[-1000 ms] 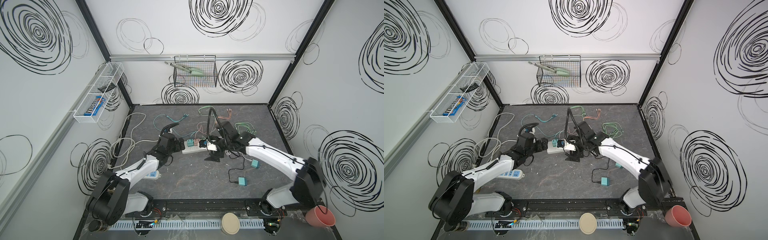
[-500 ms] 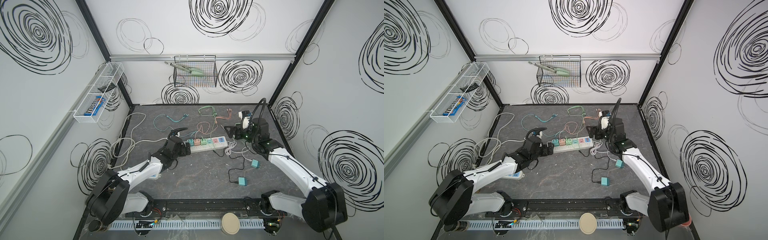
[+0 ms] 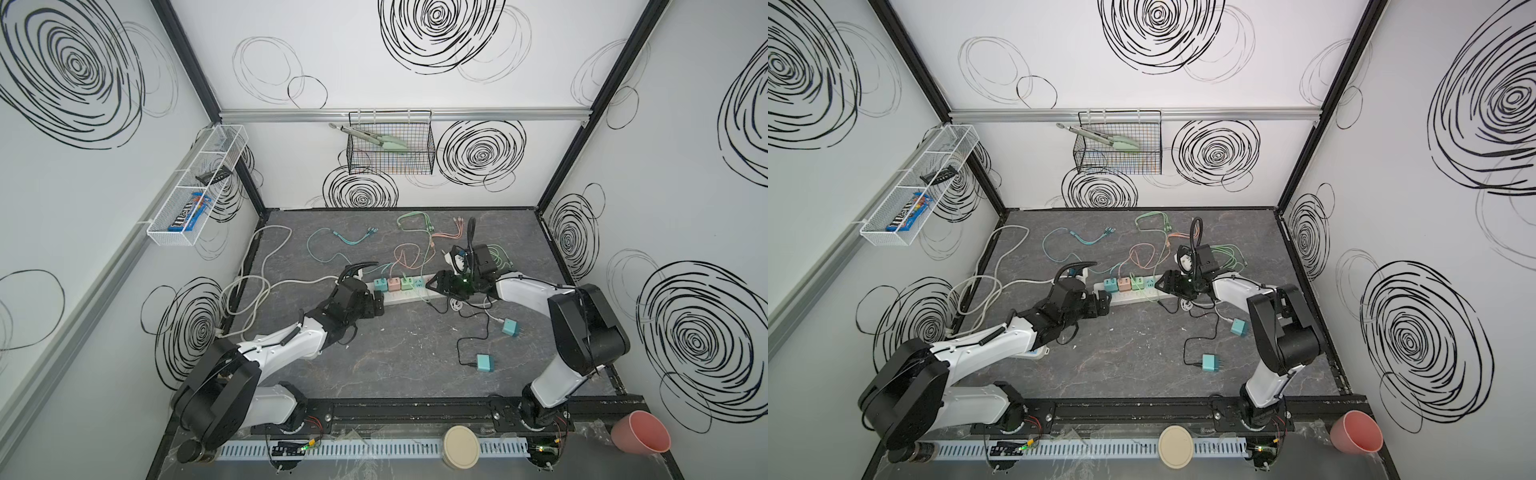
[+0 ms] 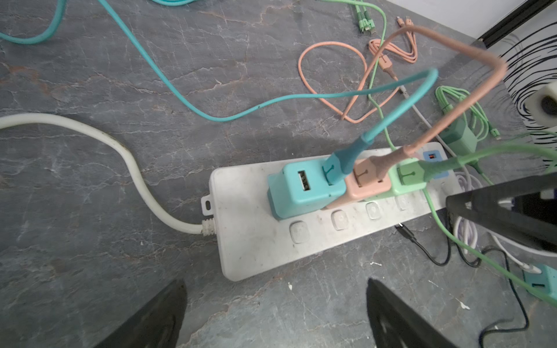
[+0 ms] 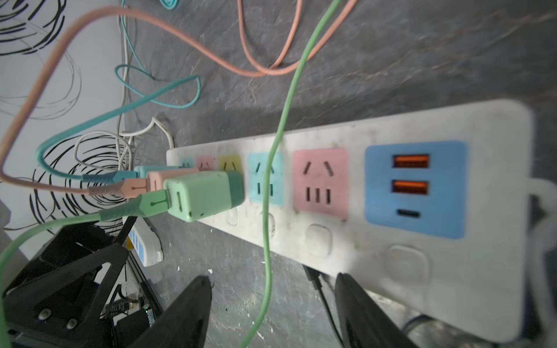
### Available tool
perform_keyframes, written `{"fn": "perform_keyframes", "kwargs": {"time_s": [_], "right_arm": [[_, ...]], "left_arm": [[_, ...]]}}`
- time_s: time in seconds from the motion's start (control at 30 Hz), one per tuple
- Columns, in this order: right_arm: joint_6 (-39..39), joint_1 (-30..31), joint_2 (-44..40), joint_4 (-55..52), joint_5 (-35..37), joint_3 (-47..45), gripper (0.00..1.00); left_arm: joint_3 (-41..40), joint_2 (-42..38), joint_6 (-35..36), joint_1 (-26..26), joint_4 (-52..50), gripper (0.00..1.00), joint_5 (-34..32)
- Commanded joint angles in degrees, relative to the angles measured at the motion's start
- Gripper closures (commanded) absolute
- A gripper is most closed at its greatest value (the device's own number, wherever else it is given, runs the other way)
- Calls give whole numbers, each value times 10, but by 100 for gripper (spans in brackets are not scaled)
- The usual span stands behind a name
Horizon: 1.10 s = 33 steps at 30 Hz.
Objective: Insert plugs into power strip
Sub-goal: Pick up the power cord from the socket.
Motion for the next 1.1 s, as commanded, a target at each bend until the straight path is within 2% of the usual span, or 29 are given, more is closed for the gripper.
{"fn": "perform_keyframes", "kwargs": {"time_s": [0.0, 0.1, 0.2, 0.5, 0.6, 0.73, 0.83, 0.93, 1.07], "right_arm": [[33, 3, 8, 28, -15, -8, 31], [30, 11, 16, 27, -8, -4, 34], [32, 15, 27, 35, -19, -2, 45], [46, 35, 57, 60, -22, 4, 53], [57, 36, 64, 78, -9, 4, 64], [68, 34, 61, 94, 6, 16, 87], [55, 32, 34, 103, 44, 28, 99], [41, 15, 24, 118, 74, 54, 100], [32, -13, 74, 127, 63, 134, 100]], "left_arm": [[-3, 9, -5, -2, 26, 4, 6], [-3, 13, -5, -1, 27, 4, 8], [-3, 16, -5, 0, 28, 4, 11], [-7, 14, -3, 3, 31, 4, 15], [-8, 16, -3, 4, 32, 4, 16], [-9, 16, -3, 6, 34, 4, 17], [-12, 13, -3, 9, 34, 4, 18], [-16, 10, -1, 14, 37, 4, 22], [-20, 9, -2, 19, 39, 4, 29]]}}
